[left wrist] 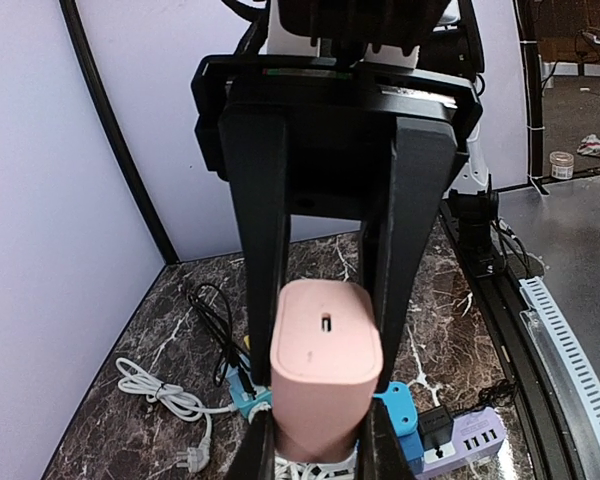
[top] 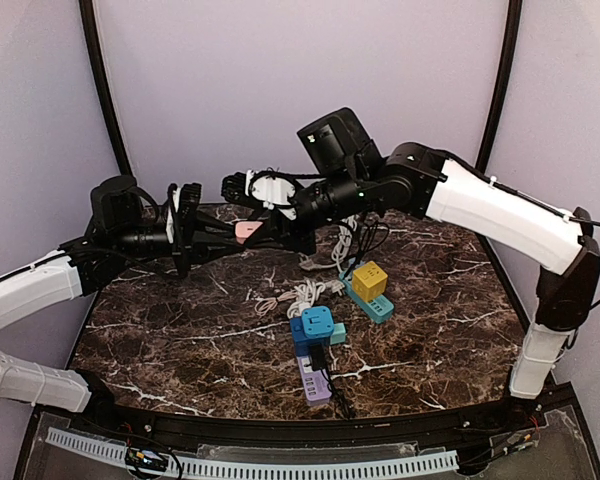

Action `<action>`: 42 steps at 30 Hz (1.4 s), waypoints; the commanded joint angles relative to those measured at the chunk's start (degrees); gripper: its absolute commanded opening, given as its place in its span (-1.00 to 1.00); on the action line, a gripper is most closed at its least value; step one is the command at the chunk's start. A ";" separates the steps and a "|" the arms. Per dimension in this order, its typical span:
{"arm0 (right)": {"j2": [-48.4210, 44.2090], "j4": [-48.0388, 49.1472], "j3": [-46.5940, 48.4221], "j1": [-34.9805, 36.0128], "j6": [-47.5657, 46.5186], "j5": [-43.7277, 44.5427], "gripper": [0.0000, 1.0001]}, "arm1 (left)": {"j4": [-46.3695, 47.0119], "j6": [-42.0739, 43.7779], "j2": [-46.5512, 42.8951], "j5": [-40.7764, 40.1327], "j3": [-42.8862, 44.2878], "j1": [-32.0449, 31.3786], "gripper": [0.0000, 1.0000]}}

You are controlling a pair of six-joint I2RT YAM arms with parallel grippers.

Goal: Insert the plug
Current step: Pick up the plug from the center of the board, then insert the plug into the socket.

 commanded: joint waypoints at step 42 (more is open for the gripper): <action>-26.98 46.42 -67.90 -24.69 32.07 12.90 -1.00 | 31.02 -15.83 26.43 -15.97 -18.42 -9.94 0.63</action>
